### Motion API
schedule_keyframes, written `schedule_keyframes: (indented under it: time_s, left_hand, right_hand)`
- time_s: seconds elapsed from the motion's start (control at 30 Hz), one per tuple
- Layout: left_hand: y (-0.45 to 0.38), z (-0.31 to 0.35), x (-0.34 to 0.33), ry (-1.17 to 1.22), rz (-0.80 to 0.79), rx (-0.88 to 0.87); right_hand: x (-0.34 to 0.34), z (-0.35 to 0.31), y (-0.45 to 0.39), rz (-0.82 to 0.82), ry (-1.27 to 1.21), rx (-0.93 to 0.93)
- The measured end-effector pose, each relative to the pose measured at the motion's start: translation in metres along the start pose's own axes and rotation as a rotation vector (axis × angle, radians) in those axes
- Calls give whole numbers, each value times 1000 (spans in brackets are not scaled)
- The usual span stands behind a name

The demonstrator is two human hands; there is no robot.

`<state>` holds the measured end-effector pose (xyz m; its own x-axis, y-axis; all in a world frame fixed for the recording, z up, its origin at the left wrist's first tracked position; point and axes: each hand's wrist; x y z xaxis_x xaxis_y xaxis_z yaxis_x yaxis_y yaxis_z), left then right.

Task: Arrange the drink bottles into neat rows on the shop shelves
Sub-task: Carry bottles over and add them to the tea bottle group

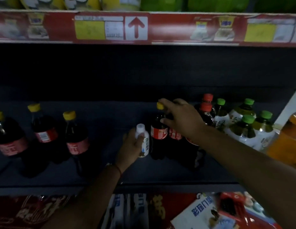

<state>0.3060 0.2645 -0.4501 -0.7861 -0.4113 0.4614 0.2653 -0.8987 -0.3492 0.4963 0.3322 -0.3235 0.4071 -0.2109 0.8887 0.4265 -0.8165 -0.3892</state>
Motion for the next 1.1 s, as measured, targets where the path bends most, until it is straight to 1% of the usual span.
schedule_keyframes:
  time_s: [0.07,0.1,0.2,0.27,0.3,0.33,0.4,0.43,0.47,0.5,0.57,0.63,0.67,0.73,0.77,0.83,0.87,0.9,0.93,1.0,1.03,1.1]
  left_hand:
    - [16,1,2,29,43,10]
    - [23,1,2,43,85,-17]
    - [36,7,-3,202,180,1]
    - [42,12,-7,274,209,28]
    - [45,14,-7,292,221,27]
    - [48,16,-8,326,245,24]
    - [52,14,-10,422,307,53]
    - [53,17,-11,492,336,113]
    - [54,19,-12,574,358,184]
    - [54,25,-13,658,335,250]
    - [58,37,-17,791,252,353]
    - [65,48,-21,908,117,421]
    - [70,53,-23,991,34,447]
    - [80,63,-25,1133,-69,513]
    - [84,66,-26,1182,-92,526]
    - [92,71,-28,1260,-134,535]
    - [96,75,-26,1272,-147,533]
    - [100,81,-25,1269,-160,529]
    - [104,88,-22,1270,-149,562]
    - [112,112,-10,1191,-133,671]
    - [115,127,-3,1128,-158,696]
    - [120,163,15,1021,-175,743]
  right_hand:
    - [-1,1,-3,4,5,6]
    - [-1,0,-5,8,39,13]
    - [9,-6,-3,15,138,2]
    - [20,-7,10,39,130,-1]
    - [24,-2,20,78,103,-1]
    - [28,6,32,158,64,-4]
    - [36,37,56,395,-33,-68]
    - [40,56,67,494,-89,-152]
    - [42,75,77,536,-141,-268]
    - [40,96,86,520,-184,-406]
    - [29,132,98,374,-243,-656]
    - [12,150,102,245,-249,-777]
    - [3,155,101,223,-191,-806]
    - [-7,161,96,241,-72,-833]
    - [-11,160,94,266,-76,-842]
    - [-16,153,100,305,-215,-814]
    - [-15,148,107,293,-314,-781]
    - [-12,139,117,257,-409,-736]
    - [-5,129,127,214,-502,-681]
    - [16,105,148,131,-656,-596]
    - [29,93,159,101,-716,-603]
    - [57,69,180,52,-876,-731]
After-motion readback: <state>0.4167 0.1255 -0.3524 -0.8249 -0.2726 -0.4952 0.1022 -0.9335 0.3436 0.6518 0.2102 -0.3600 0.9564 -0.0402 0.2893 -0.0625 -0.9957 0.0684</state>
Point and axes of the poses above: each hand's wrist, its own y-axis away from the middle knuckle, its own x-axis out of the back of the hand, z = x × y, and after that the axes turned 13 degrees about -x, right-handed
